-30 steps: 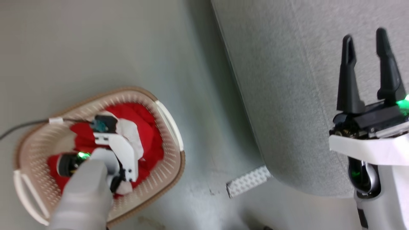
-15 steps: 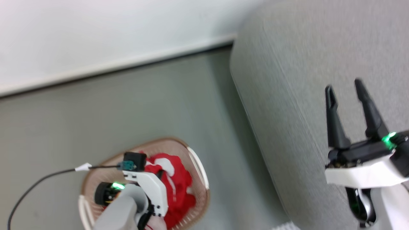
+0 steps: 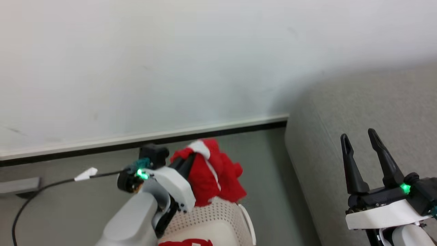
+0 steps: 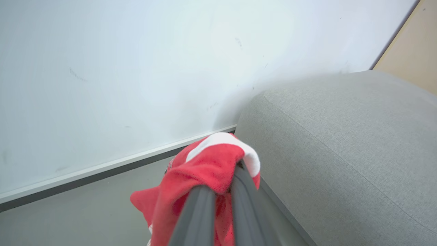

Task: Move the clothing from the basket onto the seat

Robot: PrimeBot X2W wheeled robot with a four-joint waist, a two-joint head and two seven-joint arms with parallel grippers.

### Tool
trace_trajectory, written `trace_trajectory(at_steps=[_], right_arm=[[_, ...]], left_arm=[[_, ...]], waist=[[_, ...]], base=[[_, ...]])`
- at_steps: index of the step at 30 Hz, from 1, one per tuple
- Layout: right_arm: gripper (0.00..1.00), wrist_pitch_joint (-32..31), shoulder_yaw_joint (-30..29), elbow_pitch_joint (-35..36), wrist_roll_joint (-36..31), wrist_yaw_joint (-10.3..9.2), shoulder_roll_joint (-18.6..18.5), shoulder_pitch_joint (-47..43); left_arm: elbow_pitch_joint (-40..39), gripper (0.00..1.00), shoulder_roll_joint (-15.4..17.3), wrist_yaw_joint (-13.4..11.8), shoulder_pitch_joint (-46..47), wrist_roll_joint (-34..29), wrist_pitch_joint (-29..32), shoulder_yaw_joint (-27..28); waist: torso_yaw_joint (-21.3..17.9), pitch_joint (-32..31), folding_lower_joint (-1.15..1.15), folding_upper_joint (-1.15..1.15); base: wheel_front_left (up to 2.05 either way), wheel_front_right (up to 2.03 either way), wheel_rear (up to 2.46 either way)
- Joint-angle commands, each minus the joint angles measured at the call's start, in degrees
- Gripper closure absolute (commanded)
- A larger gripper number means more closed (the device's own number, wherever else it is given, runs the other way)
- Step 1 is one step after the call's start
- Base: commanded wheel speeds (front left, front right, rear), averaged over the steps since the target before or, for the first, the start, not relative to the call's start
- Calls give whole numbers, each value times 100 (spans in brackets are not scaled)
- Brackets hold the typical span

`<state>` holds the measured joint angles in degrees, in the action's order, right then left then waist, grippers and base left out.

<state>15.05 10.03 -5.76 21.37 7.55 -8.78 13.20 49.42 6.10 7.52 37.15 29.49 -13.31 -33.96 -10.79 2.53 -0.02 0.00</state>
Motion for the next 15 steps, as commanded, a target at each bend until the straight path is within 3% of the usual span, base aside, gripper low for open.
trace_trajectory(at_steps=[1,15], right_arm=[[0,18,18,-62,25,-12,-32,-107],[0,18,477,-268,86,-12,-18,-295]], left_arm=[[-257,100,125,-12,100,38,-56,41],[-2550,100,737,-543,336,74,598,304]], waist=[[302,-300,2,0],[311,-470,2,0]], base=[[0,0,0],[0,0,0]])
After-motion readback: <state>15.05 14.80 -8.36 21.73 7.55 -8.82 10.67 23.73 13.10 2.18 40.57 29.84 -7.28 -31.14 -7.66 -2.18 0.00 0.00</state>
